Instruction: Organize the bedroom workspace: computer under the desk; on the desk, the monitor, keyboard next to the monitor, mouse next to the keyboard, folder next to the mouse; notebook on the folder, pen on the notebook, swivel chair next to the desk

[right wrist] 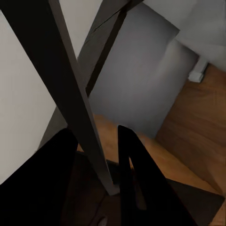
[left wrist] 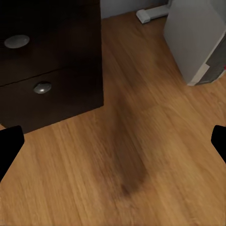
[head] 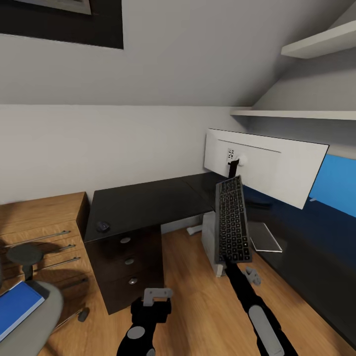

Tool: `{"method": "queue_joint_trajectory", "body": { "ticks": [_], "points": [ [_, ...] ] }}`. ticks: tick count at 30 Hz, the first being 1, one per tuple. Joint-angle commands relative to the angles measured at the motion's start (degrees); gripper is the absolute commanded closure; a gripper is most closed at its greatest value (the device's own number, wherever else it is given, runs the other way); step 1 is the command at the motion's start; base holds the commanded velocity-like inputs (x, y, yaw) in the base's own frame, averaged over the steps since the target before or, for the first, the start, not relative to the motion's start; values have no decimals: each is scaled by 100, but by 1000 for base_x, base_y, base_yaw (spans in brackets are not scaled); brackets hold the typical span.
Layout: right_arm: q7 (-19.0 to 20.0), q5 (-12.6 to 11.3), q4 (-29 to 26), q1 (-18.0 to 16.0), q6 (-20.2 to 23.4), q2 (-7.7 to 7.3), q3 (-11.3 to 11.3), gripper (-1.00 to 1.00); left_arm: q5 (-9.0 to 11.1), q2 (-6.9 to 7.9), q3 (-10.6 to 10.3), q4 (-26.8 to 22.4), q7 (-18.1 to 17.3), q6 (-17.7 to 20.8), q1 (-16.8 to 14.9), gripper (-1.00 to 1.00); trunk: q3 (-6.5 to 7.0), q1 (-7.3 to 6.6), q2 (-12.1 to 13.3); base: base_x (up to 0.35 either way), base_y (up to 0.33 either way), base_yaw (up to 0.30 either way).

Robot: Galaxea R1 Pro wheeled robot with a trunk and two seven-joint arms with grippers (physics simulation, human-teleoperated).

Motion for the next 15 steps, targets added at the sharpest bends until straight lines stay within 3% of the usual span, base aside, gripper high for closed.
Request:
{"method": "queue_joint_trajectory", "body": {
  "ticks": [1,7,15],
  "points": [
    [36,-67,-19,-2,94,2,-17,100,58,4,-3,-14,54,11,-5,-100,-6,0,-3,0,0,0],
    [56,-63,-225,14,836,-96,13,100,57,10,176,-42,48,11,-5,-100,-6,0,-3,0,0,0],
    [59,-87,-285,47,1025,-138,16,100,58,17,535,-314,29,11,-5,-100,-6,0,-3,0,0,0]
  ]
}}
